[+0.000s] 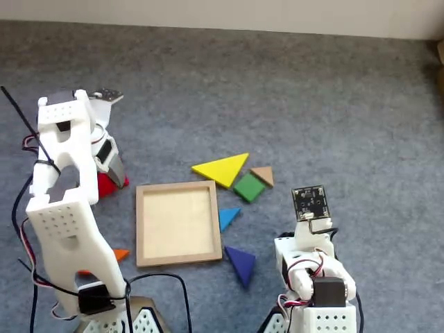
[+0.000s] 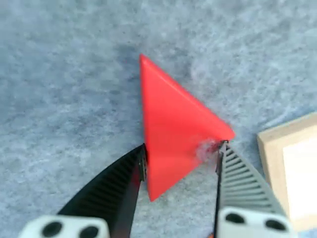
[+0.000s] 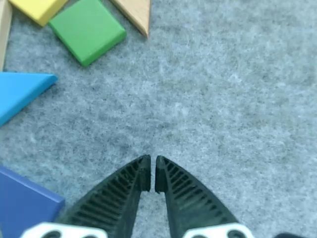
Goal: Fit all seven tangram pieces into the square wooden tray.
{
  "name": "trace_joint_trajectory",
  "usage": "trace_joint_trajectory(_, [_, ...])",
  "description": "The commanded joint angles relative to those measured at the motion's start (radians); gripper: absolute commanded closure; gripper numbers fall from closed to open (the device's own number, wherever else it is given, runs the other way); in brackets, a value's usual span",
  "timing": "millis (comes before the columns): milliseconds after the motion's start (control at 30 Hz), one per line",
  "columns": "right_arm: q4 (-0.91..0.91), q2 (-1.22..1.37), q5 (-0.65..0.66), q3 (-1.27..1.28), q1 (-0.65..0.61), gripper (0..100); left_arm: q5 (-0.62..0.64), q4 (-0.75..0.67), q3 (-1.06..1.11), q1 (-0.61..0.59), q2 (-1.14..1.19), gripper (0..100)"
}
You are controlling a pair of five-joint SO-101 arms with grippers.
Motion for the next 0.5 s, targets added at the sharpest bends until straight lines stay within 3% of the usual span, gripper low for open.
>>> trace_joint_trajectory(0, [0.007,-0.013,0.003,0.148,0.007,96.5,0.000,0.025,-0.001,0.044,0.007,78])
trace_joint_trajectory(333, [0.007,-0.013,0.003,0.148,0.007,96.5,0.000,0.026,0.008,0.104,0.013,78])
trace_joint_trajectory(467, [0.007,-0.013,0.003,0.148,0.007,96.5,-0.002,0.028,0.012,0.142,0.016,84])
